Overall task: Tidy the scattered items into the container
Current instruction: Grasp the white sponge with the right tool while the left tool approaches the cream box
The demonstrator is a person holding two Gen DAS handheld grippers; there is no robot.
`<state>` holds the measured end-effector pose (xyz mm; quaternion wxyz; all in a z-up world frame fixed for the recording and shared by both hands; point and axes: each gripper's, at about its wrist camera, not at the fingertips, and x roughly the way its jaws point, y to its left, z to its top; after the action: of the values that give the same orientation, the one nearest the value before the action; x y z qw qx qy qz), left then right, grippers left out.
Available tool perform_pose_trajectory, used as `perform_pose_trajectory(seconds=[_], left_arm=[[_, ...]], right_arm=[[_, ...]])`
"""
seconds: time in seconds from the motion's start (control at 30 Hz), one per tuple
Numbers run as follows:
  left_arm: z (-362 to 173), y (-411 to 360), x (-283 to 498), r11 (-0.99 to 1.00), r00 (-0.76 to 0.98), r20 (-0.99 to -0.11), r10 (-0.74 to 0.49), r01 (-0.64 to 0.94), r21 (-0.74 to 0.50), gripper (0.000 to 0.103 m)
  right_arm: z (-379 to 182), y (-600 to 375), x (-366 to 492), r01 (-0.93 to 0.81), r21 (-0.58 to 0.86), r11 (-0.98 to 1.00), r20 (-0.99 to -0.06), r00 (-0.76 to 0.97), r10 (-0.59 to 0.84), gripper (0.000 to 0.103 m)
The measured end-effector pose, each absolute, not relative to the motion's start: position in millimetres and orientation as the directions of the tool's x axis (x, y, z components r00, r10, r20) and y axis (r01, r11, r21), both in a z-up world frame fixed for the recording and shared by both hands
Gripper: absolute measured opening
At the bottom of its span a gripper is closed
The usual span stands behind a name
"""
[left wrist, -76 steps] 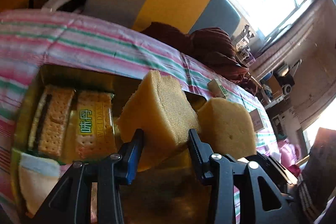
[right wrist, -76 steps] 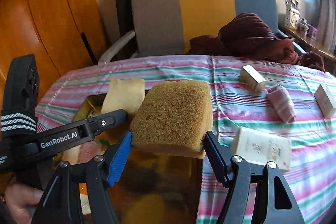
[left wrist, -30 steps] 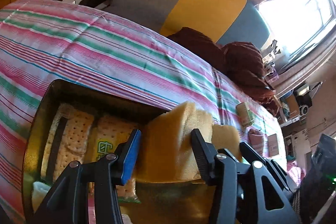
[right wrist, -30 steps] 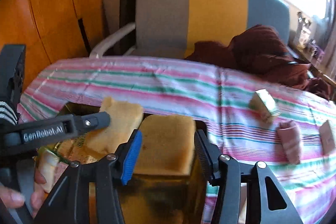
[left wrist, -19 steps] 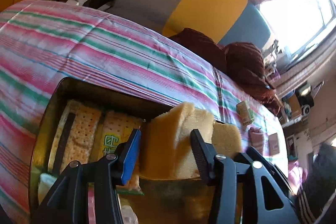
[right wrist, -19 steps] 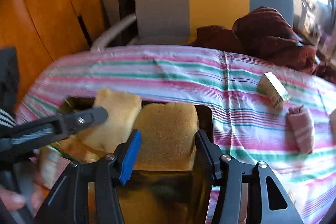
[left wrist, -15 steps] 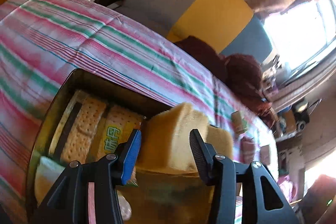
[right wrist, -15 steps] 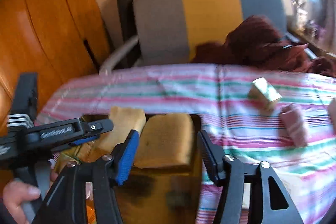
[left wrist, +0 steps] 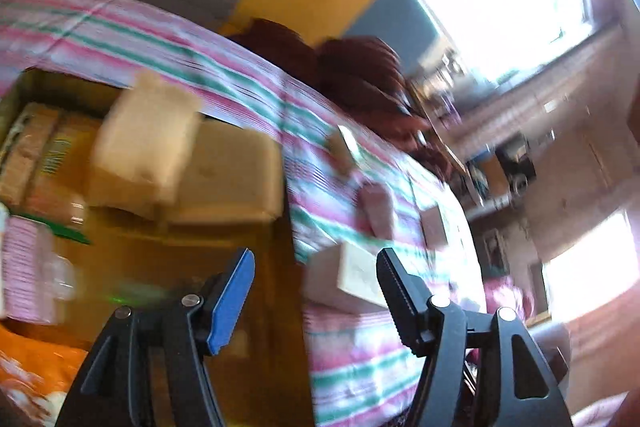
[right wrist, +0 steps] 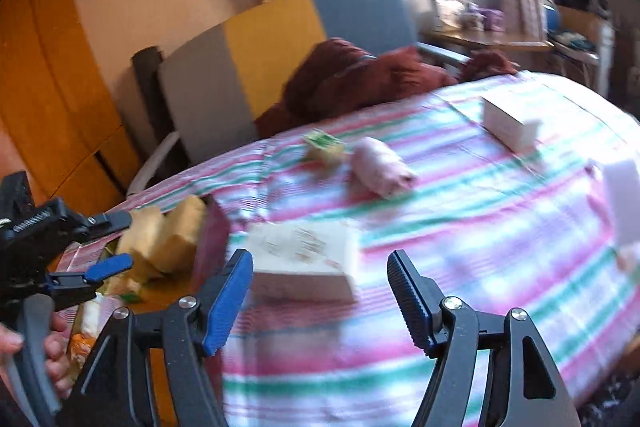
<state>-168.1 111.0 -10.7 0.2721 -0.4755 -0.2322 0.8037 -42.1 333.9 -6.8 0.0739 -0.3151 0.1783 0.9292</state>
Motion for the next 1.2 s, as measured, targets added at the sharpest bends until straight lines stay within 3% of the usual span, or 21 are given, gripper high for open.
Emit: perform_pose_trajectory(seconds=[0.17, 0.27, 0.43, 0.73, 0.8, 0.9, 1.2], left_arm=[[0, 169, -151, -0.746, -0.349, -0.663, 0.662, -0.390, -0.540, 0.065], [2, 204, -147, -0.761, -0.353, -0.704, 0.616, -0.497, -0.416, 0.065], [-6, 241, -148, -0.762, -0.374, -0.730, 0.572, -0.572, -0.304, 0.064], [-28, 261, -160, -0.785, -0.361, -0.772, 0.524, -0.555, -0.273, 0.064], [-28, 263, -159, -0.786, -0.368, -0.771, 0.520, -0.560, -0.263, 0.064], [-28, 264, -159, -0.786, -0.372, -0.770, 0.519, -0.561, -0.258, 0.064], [-25, 264, -154, -0.780, -0.377, -0.758, 0.533, -0.566, -0.267, 0.064]], right_arm=[[-22, 364, -13, -0.319, 0.287, -0.903, -0.625, -0.777, 0.075, 0.072], [-27, 384, 0, -0.372, 0.269, -0.888, -0.629, -0.766, 0.131, 0.073], [-27, 430, 23, -0.495, 0.254, -0.831, -0.617, -0.745, 0.255, 0.077], [-27, 489, 51, -0.625, 0.252, -0.739, -0.618, -0.692, 0.374, 0.080], [-20, 500, 54, -0.654, 0.225, -0.722, -0.605, -0.675, 0.423, 0.081], [-11, 524, 53, -0.706, 0.184, -0.684, -0.587, -0.637, 0.500, 0.091], [-9, 572, 20, -0.755, 0.025, -0.656, -0.645, -0.513, 0.567, 0.090]])
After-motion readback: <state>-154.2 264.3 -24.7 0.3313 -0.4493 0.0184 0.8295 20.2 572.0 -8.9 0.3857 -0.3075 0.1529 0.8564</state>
